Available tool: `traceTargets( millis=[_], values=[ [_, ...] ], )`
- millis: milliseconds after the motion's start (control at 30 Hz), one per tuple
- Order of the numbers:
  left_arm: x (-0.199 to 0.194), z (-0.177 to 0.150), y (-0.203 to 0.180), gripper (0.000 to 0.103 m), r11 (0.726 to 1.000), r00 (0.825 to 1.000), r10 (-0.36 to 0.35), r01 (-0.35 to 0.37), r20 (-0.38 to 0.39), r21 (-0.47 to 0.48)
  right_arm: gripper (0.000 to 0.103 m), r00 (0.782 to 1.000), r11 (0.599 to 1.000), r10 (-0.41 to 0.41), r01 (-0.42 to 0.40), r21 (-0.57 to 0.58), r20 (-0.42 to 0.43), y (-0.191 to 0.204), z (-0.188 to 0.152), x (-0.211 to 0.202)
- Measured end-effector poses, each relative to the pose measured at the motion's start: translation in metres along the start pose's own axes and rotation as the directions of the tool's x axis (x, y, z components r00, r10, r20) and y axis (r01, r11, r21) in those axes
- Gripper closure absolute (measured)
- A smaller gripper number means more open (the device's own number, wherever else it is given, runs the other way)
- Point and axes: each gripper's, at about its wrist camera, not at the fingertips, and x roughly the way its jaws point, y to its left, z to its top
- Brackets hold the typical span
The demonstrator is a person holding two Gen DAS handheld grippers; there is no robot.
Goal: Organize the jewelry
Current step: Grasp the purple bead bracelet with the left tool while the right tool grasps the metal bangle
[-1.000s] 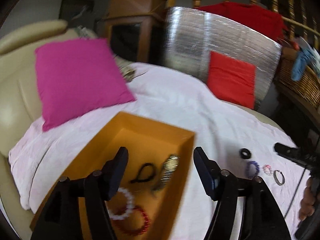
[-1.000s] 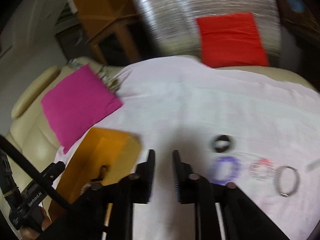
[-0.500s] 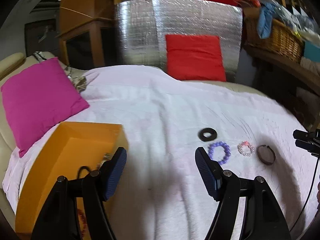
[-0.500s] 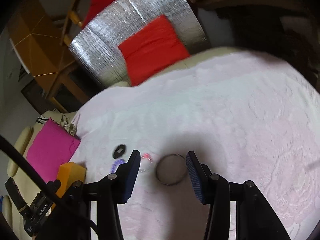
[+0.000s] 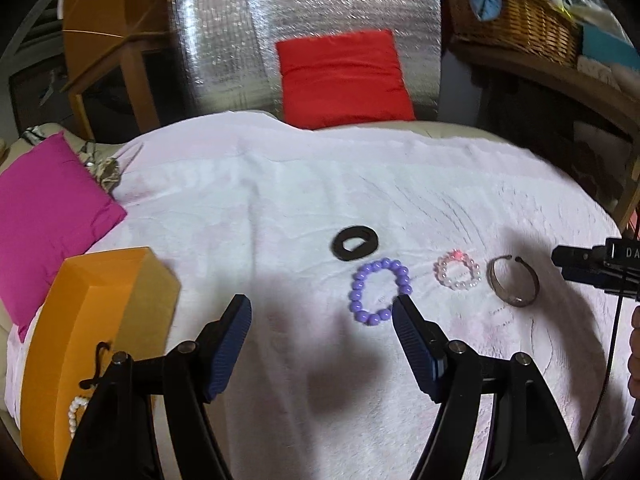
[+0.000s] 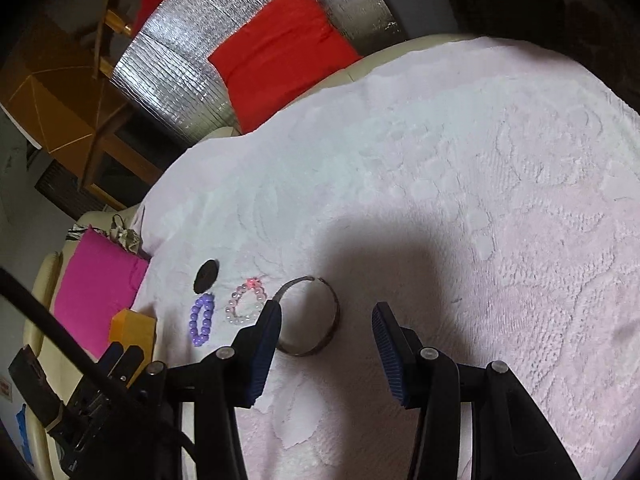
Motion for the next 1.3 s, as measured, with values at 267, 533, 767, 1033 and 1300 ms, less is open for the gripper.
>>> traceTargets(
  millis=[267,533,767,1033,1300],
  values=[
    [0.028,-0.001,-0.008,0.029,0.999,0.997,-0.030,0.032,-0.066,0.028,0.048,0.998,0.997,-0.043,0.041,-0.061,-0.036,0.012,-0.005,0.017],
    [0.048,0.003,-0.004,0.029,0.982,0.978,-0.184,0.179,-0.096,-0.065,0.038,0.995,0.979,-0.095,0.091,-0.183,-0.015,0.038,-0.016,0.027],
    [0.059,0.005,-0.010,0.028,0.967,0.963,-0.249,0.241,-0.104,-0.086,0.034,0.987,0.954,-0.163,0.160,-0.252,0.010,0.046,-0.022,0.038],
    [0.073,0.005,-0.007,0.029,0.953,0.952,-0.279,0.259,-0.127,-0.156,0.034,0.974,0.915,-0.220,0.228,-0.334,0.060,0.055,-0.031,0.043],
    [0.072,0.004,-0.009,0.080,0.952,0.946,-0.292,0.273,-0.140,-0.139,0.042,0.969,0.897,-0.232,0.245,-0.369,0.080,0.061,-0.033,0.039]
  ],
)
